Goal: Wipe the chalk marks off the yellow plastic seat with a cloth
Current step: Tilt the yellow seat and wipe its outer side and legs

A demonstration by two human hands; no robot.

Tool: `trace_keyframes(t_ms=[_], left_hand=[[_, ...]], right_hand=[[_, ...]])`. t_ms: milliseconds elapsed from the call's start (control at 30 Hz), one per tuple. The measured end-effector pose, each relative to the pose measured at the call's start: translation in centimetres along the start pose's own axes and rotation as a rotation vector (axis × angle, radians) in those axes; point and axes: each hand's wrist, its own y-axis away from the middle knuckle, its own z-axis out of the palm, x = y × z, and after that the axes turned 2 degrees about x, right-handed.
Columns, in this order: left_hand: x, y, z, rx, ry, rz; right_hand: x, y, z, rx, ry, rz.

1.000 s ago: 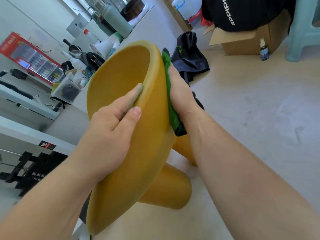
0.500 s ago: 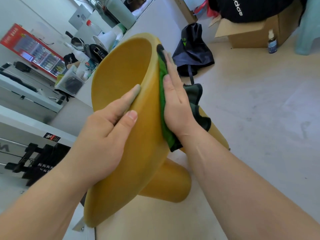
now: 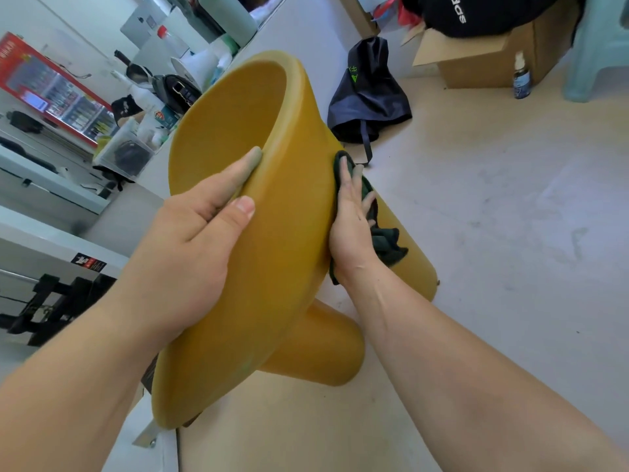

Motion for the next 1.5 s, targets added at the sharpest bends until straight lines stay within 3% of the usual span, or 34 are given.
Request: trace_keyframes(t_ms=[167, 267, 367, 467, 567, 767, 867, 1100, 1300, 1500], left_hand=[[-0.3, -0.1, 0.1, 0.009, 0.010, 0.008], [-0.3, -0.1, 0.1, 0.016, 0.012, 0.011], [-0.3, -0.1, 0.1, 0.010, -0.019, 0.030], [-0.4, -0.1, -0.1, 0.007, -0.002, 0.038], [-0.4, -0.3, -0.1, 0.002, 0.032, 0.042], [0.1, -1.7, 0.4, 0.023, 0.024, 0.083], [1.4, -3.0, 1.3, 0.051, -0.025, 0.115], [5.5, -7.4, 4.5, 0.076, -0.067, 0.220], [8.4, -11.1, 6.7, 0.127, -0.068, 0.117], [8.4, -5.9, 6.1, 0.084, -0.018, 0.030]], right_hand=[[3.2, -1.0, -0.9, 0.057, 0.234, -0.137], [6.2, -2.7, -3.6, 0.129, 0.326, 0.105], [6.5, -2.6, -5.0, 0.110, 0.259, 0.340], [1.9, -1.4, -2.9, 0.080, 0.098, 0.216], [-3.0, -0.6, -1.1, -0.081, -0.082, 0.038], [-5.4, 1.7, -3.0, -0.290, -0.384, 0.031], [-5.7, 3.0, -4.0, -0.291, -0.361, -0.052], [-7.9, 3.5, -9.4, -0.353, -0.393, -0.048], [-7.8, 5.0, -13.0, -0.413, -0.378, -0.139], [-6.7, 3.8, -10.3, -0.309, 0.006, -0.318]])
